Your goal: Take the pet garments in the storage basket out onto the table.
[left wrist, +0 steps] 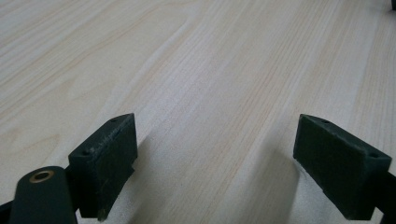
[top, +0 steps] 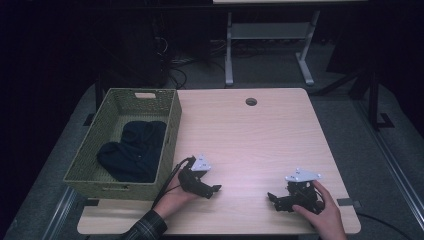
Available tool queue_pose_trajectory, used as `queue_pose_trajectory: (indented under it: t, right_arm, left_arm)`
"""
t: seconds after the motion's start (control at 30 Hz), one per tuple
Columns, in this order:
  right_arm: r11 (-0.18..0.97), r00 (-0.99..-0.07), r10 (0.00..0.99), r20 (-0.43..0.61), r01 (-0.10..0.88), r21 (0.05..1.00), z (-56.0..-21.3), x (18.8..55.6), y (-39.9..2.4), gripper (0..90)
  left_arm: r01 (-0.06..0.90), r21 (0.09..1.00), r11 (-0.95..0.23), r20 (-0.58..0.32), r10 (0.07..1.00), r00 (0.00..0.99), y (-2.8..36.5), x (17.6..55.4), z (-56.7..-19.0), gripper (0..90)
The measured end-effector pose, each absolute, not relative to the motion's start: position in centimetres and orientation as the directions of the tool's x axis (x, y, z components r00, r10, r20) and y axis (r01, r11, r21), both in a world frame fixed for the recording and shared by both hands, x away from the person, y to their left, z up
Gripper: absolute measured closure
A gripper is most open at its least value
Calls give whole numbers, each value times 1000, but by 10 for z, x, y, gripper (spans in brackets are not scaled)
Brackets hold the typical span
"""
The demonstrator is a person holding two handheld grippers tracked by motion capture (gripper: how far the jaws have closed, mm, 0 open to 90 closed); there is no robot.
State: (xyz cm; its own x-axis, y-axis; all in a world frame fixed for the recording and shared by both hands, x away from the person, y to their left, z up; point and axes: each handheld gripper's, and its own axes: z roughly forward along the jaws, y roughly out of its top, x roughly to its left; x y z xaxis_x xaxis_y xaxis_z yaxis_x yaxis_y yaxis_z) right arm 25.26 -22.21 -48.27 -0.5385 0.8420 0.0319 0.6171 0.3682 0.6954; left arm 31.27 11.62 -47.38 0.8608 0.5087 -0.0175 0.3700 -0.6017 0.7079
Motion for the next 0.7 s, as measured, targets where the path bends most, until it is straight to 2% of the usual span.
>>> queue_pose_trajectory:
  t: [0.7]
  right_arm:
    - [369,-539,842,32,617,696,-483,253,-222,0]
  left_arm:
    - [375,712,-593,-22,515,857,117,313,-458,131]
